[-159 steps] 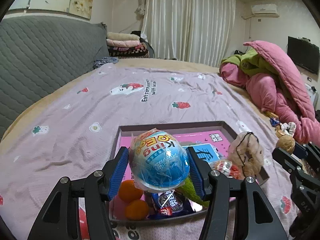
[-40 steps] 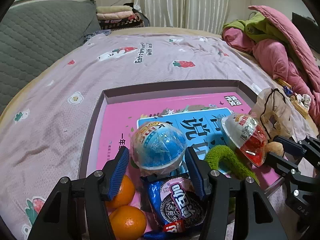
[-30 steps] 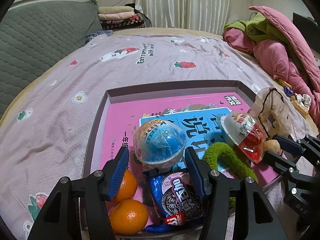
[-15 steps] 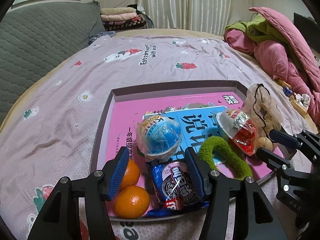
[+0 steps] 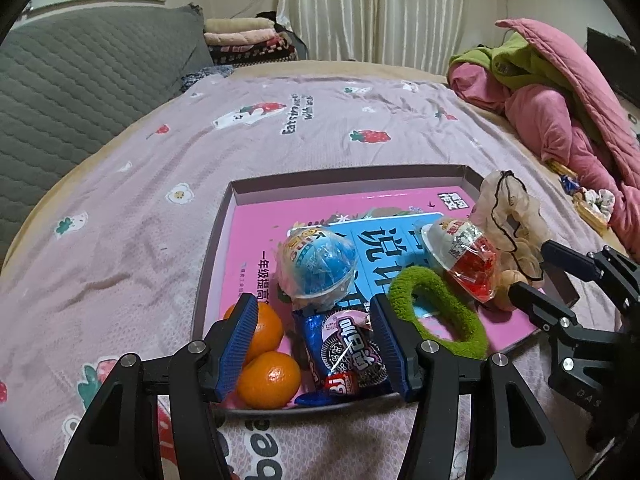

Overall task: Organize objects
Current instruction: 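Open left tool to release the Kinder egg while right tool releases the walnut, then withdraw both open tools back from the grey box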

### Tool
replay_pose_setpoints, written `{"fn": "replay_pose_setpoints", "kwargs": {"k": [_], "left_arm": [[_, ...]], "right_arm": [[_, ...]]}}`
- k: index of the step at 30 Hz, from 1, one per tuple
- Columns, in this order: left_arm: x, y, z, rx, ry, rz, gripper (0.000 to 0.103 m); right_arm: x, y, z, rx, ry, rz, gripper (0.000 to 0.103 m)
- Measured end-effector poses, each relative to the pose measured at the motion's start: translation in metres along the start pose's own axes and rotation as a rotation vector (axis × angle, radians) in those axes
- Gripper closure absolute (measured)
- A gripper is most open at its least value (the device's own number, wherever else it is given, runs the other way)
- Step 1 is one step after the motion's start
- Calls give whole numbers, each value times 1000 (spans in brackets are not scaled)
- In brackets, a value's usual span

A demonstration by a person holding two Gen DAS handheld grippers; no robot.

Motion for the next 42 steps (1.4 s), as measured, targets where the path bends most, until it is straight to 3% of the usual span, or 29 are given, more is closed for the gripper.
{"fn": "replay_pose_setpoints", "kwargs": {"k": [12, 25, 34, 42], "left_arm": [[-23, -4, -3, -12, 8, 21, 43], [-53, -22, -3, -39, -11, 61, 33], [-68, -45, -8, -50, 28, 81, 27], [-71, -71, -5, -42, 38, 76, 27]], "right_arm": [[-20, 9, -2, -3, -9, 61, 37], [-61, 2, -32, 20, -8, 162, 28], [-66, -14, -38, 13, -47, 138, 27], [-69, -37, -33, 111, -70, 101, 24]]}}
Point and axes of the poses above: each gripper's, at about its wrist camera, not at the fingertips, and x roughly the way its jaws point, z to its right, y to its top, the point moved 4 cm from there along x, roughly the way its jaws point, and after that the axes turned 1 degree about z, right-handed, at the moved point
